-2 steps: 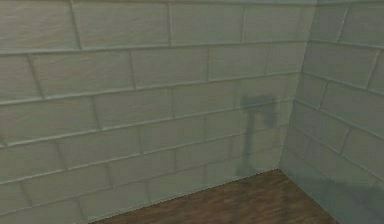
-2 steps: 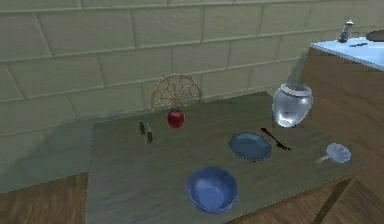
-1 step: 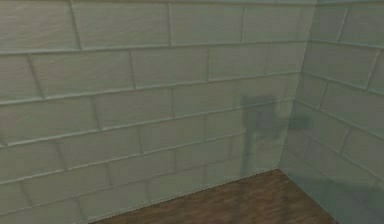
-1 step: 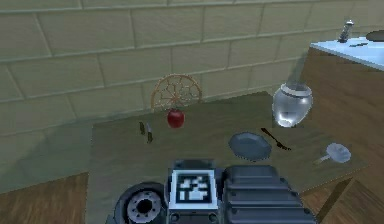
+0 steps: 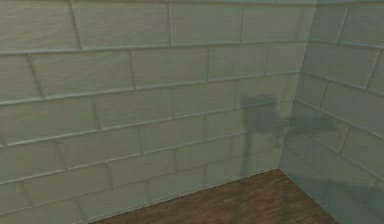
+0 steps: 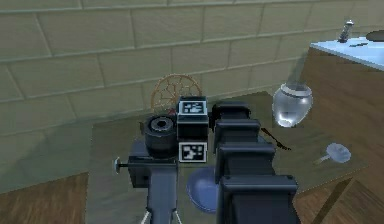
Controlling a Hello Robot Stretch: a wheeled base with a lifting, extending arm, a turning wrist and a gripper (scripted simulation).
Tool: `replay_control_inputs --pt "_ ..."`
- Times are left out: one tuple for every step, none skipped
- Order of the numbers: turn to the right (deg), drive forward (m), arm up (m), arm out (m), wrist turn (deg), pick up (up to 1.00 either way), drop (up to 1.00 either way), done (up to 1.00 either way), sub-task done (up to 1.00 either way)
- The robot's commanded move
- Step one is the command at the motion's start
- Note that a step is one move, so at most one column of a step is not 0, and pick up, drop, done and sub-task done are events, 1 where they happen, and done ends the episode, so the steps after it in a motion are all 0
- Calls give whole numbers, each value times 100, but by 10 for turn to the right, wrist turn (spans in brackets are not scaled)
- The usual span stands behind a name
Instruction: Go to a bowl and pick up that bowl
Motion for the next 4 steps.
replay_control_inputs --pt "0 0 0 0 450 0 0 0 0" --pt "0 0 0 0 450 0 0 0 0" --pt "0 0 0 0 450 0 0 0 0" --pt "0 0 0 0 450 0 0 0 0"
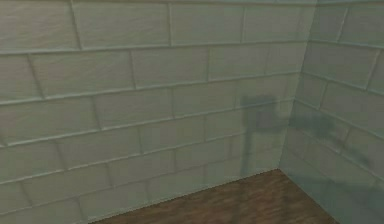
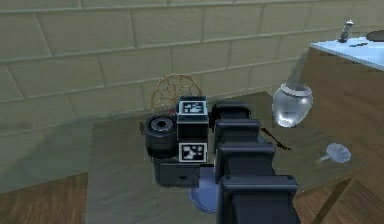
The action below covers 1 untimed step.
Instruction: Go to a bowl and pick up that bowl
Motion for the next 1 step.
replay_control_inputs --pt "0 0 0 0 300 0 0 0 0"
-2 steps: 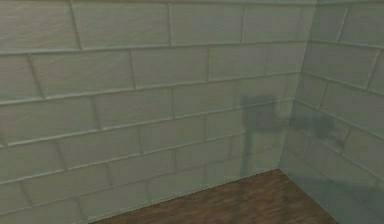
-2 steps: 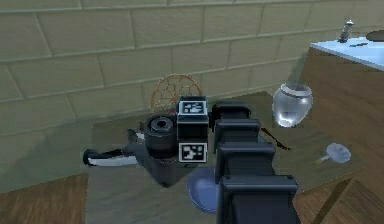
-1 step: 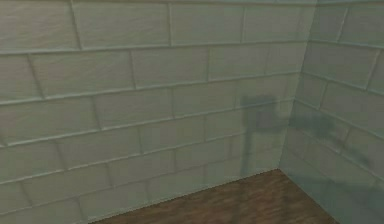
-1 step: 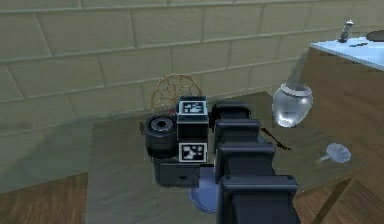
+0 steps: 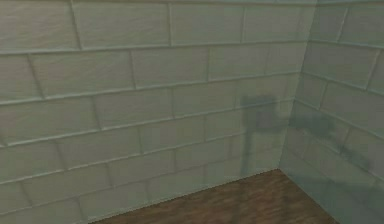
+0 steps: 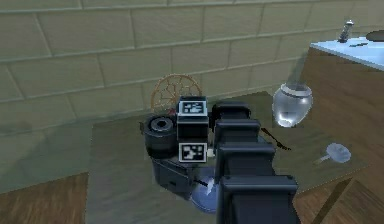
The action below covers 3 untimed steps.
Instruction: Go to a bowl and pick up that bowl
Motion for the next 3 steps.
replay_control_inputs --pt "0 0 -28 0 0 0 0 0 0" --pt "0 0 0 0 0 100 0 0 0" --pt "0 0 10 0 0 0 0 0 0"
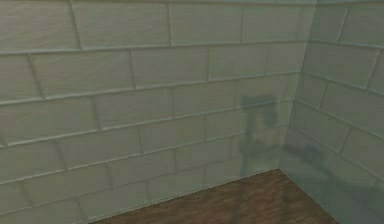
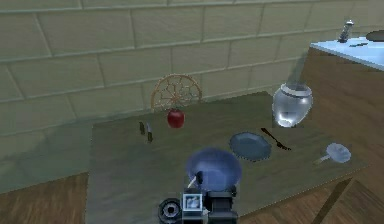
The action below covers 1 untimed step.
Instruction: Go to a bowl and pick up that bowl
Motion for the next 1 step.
replay_control_inputs --pt "0 0 0 0 0 0 0 100 0"
